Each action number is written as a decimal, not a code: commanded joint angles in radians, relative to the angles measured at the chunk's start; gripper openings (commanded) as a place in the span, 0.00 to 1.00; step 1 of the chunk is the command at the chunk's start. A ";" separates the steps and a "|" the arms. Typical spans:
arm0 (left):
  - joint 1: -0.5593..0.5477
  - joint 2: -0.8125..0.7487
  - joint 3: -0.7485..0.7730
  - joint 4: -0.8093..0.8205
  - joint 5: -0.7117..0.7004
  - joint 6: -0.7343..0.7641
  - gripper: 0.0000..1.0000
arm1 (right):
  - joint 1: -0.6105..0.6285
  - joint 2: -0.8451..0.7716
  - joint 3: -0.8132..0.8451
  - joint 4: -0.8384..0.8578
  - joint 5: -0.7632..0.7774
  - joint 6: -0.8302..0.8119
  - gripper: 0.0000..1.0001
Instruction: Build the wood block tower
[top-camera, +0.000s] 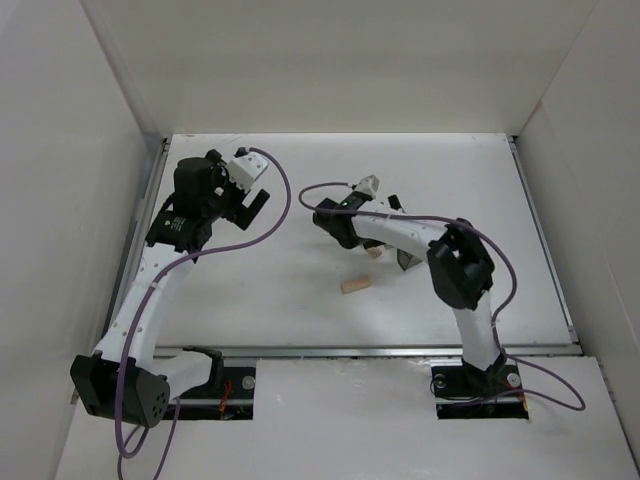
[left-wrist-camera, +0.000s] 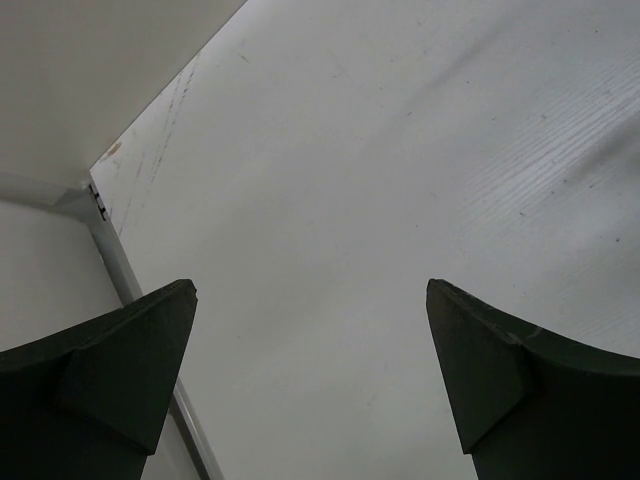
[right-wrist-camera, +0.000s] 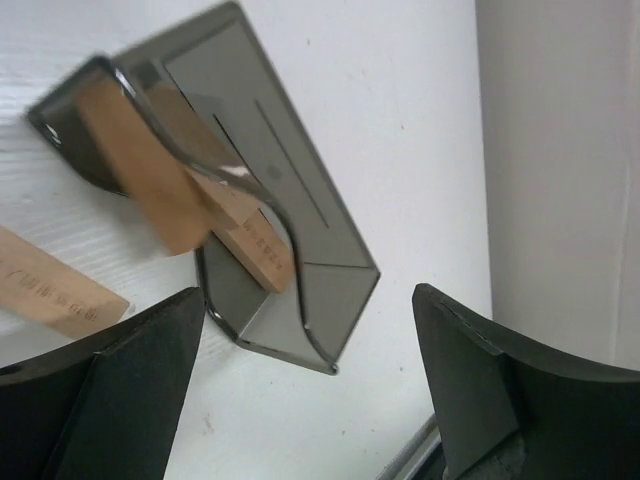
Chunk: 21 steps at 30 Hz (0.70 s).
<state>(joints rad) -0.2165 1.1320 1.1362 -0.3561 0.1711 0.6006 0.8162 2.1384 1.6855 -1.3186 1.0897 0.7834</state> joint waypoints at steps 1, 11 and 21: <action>-0.004 -0.009 -0.006 0.028 0.001 -0.009 0.99 | -0.024 -0.194 0.022 0.128 -0.055 -0.125 0.91; -0.004 -0.009 -0.015 0.028 0.001 0.001 0.99 | -0.157 -0.442 -0.244 0.552 -0.749 -0.792 0.91; -0.004 -0.009 -0.024 0.019 0.001 0.001 0.99 | -0.337 -0.406 -0.253 0.607 -0.867 -0.813 0.86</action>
<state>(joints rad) -0.2165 1.1320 1.1191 -0.3569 0.1646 0.6014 0.5064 1.7172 1.4235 -0.7795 0.2974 0.0048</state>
